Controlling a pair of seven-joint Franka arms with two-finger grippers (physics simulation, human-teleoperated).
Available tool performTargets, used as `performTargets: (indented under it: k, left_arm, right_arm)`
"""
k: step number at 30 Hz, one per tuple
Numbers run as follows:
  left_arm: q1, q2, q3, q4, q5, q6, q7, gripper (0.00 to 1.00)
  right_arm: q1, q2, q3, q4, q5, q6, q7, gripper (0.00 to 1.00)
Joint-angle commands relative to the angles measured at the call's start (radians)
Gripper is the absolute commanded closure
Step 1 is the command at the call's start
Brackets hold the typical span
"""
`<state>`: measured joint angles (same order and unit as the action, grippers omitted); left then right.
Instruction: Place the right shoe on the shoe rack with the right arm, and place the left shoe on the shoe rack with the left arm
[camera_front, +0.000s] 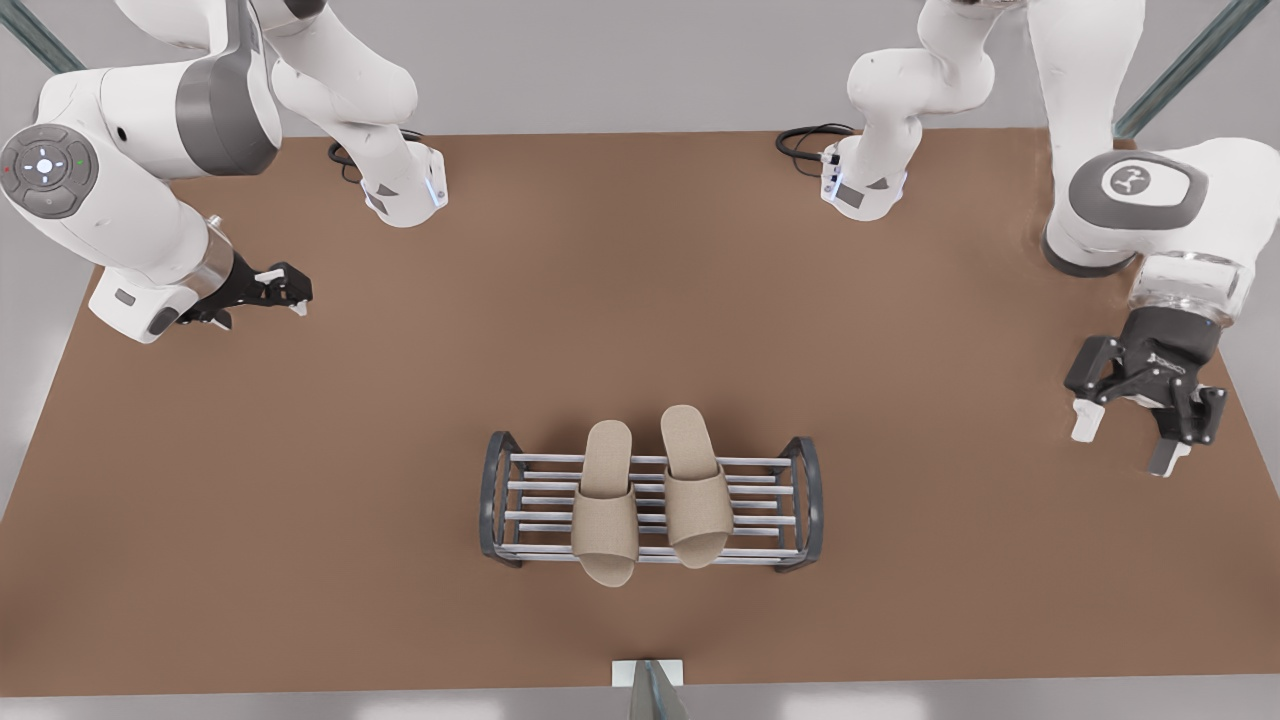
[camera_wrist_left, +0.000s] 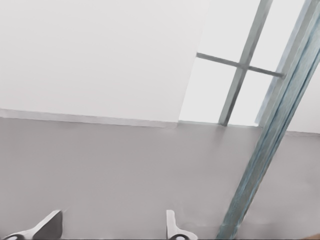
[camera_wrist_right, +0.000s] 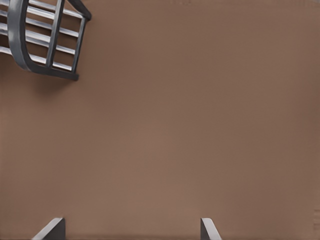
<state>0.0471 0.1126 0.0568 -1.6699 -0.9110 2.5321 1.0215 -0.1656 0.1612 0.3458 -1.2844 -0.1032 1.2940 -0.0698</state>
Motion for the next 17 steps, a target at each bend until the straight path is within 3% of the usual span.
performTargets:
  k: [1,2,3,6,7,8,9,11,13,17]
  left_arm:
    - [-0.047,0.041,0.075,0.004,0.842,-1.039,-0.973,0.0]
    - [-0.154,0.045,0.072,0.007,0.842,-1.067,-1.417,0.0]
    - [-0.182,0.065,0.052,0.028,0.843,-1.064,-1.469,0.0]
    - [-0.231,0.085,0.041,0.064,0.905,-0.957,-1.312,0.0]
    - [-0.231,0.087,0.032,0.065,0.955,-1.038,-0.973,0.0]
    - [-0.237,0.088,0.029,0.065,1.041,-1.154,-0.896,0.0]
    - [-0.243,0.09,0.021,0.067,1.029,-1.251,-0.906,0.0]
    - [-0.271,0.047,-0.006,0.062,0.917,-1.123,-1.245,0.0]
    - [-0.271,0.053,-0.006,0.156,0.871,-1.19,-1.247,0.0]
    - [-0.271,0.058,-0.006,0.16,0.868,-1.185,-1.249,0.0]
  right_arm:
    - [-0.002,0.0,-0.004,0.0,0.0,-0.001,-0.084,0.0]
    - [-0.002,0.0,-0.004,0.007,0.002,-0.001,-0.084,0.0]
    - [-0.003,0.0,-0.004,0.008,0.002,-0.001,-0.084,0.0]
    - [-0.003,0.0,-0.004,0.007,0.003,-0.001,-0.084,0.0]
    - [-0.003,0.0,-0.004,0.007,0.003,-0.001,-0.084,0.0]
    - [-0.003,0.0,-0.004,0.007,0.003,-0.001,-0.084,0.0]
    - [-0.002,0.0,-0.004,0.007,0.003,-0.001,-0.084,0.0]
    - [-0.003,0.0,-0.004,0.007,0.003,-0.001,-0.084,0.0]
    - [-0.003,0.0,-0.004,0.007,0.003,-0.001,-0.082,0.0]
    - [-0.002,0.0,-0.004,0.007,0.003,-0.001,-0.082,0.0]
